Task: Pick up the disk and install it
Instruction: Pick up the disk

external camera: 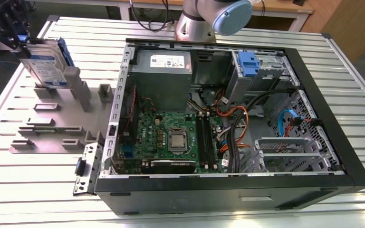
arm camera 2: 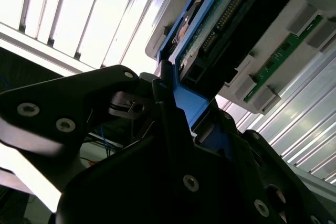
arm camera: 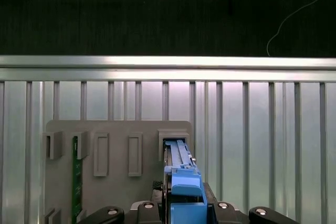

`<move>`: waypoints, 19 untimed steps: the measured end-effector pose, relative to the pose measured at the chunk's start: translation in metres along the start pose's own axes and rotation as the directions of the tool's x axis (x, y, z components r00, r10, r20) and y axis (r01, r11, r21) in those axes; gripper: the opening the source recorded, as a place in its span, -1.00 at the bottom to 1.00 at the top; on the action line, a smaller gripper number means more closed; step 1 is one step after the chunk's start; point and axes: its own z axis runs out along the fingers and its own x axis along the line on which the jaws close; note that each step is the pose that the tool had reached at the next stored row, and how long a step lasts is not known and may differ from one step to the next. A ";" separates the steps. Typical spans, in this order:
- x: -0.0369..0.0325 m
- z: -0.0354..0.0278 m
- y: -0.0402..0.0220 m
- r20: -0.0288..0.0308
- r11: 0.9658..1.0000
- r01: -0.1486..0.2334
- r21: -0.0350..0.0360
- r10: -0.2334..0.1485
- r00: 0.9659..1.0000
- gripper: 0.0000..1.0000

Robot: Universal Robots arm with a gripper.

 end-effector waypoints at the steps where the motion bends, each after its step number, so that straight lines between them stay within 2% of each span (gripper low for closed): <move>1: 0.0000 -0.0005 0.0000 0.000 1.000 0.000 0.000 0.000 1.000 -0.26; 19: -0.0002 -0.0057 0.0000 0.000 1.000 0.000 0.000 0.000 1.000 -0.26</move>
